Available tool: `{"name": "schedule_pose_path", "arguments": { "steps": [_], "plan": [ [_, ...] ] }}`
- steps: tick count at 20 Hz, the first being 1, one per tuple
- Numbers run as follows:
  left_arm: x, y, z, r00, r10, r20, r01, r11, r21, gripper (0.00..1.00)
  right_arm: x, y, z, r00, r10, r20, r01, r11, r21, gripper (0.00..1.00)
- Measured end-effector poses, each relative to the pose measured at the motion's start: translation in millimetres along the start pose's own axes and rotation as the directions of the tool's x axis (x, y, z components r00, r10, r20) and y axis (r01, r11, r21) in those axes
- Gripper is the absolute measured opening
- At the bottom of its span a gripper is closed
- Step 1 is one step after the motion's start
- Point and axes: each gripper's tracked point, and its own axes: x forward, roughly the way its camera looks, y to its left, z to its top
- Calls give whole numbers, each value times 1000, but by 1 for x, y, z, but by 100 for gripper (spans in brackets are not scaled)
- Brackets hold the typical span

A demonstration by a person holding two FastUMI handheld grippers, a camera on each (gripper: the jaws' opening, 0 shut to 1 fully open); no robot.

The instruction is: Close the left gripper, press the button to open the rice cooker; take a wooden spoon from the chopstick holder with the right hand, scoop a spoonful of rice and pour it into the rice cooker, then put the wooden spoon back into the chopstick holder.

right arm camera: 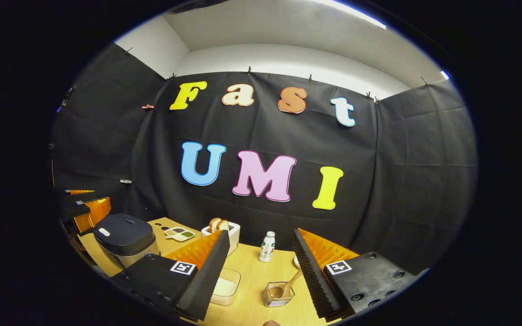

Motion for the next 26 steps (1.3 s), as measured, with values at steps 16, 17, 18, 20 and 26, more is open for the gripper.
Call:
{"name": "schedule_pose_path", "arguments": {
  "steps": [16, 17, 18, 20, 26],
  "plan": [
    [67, 136, -128, 923, 209, -323, -211, 977, 30, 8, 22, 15, -14, 1000, -2, -25, 2, 1000, -4, 88],
    [71, 135, -136, 920, 188, -345, -198, 980, 6, 8, 22, 16, -15, 1000, -1, -29, 1, 1000, -5, 88],
    [74, 130, -143, 915, 155, -372, -172, 985, -14, 7, 23, 17, -15, 1000, -2, -31, 2, 1000, -5, 88],
    [78, 135, -159, 905, 152, -399, -172, 985, -16, 10, 23, 19, -16, 999, -3, -37, 3, 1000, -1, 88],
    [76, 139, -177, 891, 143, -430, -154, 988, 9, 8, 21, 26, -15, 999, 0, -36, 0, 1000, -11, 88]
  ]
}}
